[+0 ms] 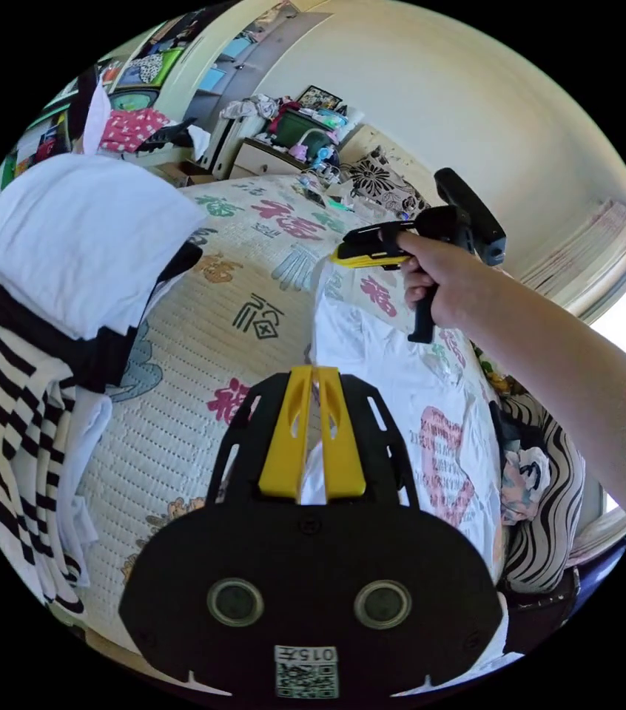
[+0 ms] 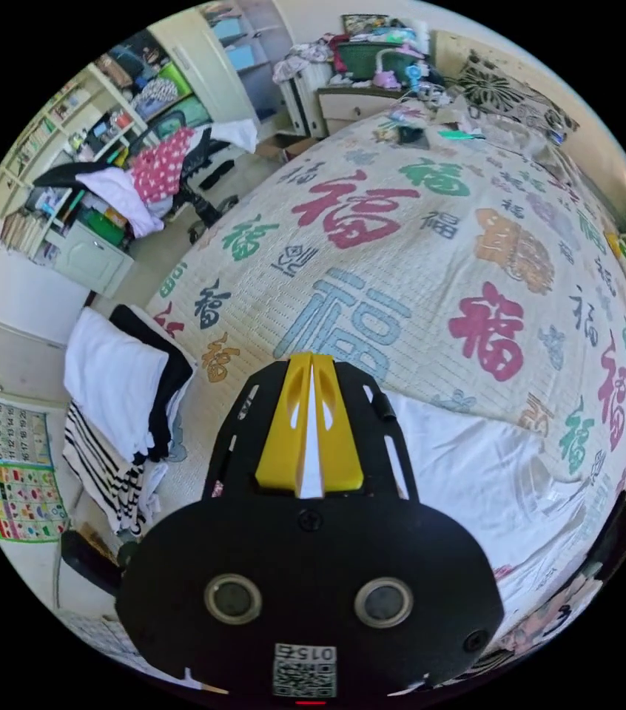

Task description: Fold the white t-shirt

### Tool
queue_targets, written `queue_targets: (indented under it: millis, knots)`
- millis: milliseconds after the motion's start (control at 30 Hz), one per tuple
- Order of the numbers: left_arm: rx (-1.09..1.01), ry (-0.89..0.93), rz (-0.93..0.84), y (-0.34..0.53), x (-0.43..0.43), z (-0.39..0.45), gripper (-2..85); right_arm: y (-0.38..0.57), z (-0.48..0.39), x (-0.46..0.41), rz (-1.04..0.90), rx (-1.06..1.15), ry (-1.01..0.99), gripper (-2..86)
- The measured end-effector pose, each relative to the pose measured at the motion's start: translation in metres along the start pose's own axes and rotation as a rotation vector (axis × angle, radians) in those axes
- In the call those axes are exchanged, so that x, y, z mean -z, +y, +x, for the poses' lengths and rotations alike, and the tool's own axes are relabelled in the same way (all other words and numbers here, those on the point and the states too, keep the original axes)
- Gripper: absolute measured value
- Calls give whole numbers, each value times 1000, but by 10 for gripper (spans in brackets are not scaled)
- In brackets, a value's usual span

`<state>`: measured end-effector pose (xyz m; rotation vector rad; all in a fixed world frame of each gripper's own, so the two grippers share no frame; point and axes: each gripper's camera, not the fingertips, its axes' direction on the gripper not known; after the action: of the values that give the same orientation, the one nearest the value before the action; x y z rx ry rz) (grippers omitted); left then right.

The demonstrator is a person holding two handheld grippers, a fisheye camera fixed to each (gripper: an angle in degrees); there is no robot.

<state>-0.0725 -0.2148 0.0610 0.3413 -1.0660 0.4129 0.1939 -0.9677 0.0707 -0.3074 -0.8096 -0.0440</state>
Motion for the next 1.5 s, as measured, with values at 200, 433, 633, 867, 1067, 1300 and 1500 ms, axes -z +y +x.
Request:
queue_targets:
  millis: [200,433,633,867,1067,1300,1500]
  knots:
    - [-162,67,11,1,18,64,-5,28,96,68,104,-119,-113,-10]
    - [-284,126,-120,49,-16,122,-8,105,203,96,109,-280,-117,-10]
    - [-268,143,-249,74,-60,136,1,143,264,86,63,-401,-142,-4]
    - [-264,182,-232,33,-83,146,66,132,279,114,84,-352,-28,34]
    - [3,182,-258,23,-141,141,35,119,265,123,54,-249,-47,48]
    - [-57,199,-235,25,-131,158,15,113,270,141,1,-262,-51,-2]
    - [-96,206,-221,22,-132,168,43,119,265,176,28,-219,-24,-5]
